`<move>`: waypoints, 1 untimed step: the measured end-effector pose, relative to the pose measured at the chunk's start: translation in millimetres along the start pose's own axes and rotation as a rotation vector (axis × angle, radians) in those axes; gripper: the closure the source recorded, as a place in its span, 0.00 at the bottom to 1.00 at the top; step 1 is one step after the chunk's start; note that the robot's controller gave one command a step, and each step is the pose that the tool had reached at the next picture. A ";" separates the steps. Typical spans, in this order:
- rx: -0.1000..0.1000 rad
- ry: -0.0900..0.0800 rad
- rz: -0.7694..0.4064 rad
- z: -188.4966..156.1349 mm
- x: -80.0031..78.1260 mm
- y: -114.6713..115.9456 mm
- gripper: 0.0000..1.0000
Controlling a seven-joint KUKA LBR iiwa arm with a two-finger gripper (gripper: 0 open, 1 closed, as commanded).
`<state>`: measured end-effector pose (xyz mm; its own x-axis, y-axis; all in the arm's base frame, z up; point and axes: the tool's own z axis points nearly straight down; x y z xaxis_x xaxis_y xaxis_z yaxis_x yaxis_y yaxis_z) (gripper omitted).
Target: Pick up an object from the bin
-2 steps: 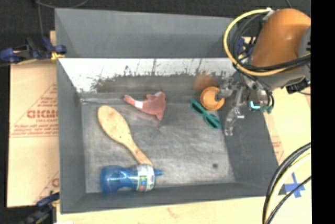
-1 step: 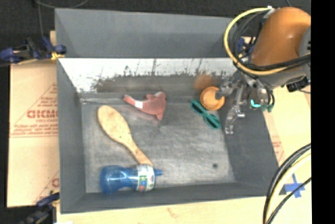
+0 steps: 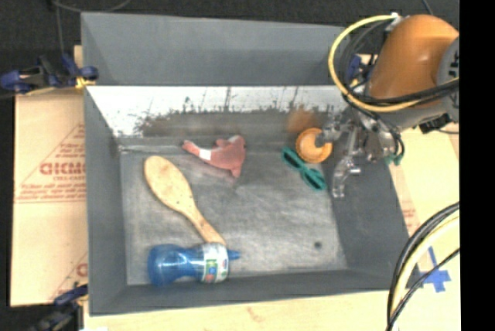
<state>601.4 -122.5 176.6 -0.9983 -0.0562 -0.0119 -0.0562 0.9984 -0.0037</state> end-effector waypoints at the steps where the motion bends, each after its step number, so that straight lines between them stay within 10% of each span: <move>1: 0.000 0.003 -0.081 59.3 -10.1 -3.5 0.00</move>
Offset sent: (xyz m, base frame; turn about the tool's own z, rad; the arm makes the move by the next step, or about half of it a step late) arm 0.0372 -0.0014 -0.0879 0.1256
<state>612.4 -125.6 117.4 -0.9905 -0.1369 -0.0090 -0.1369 0.9906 -0.0050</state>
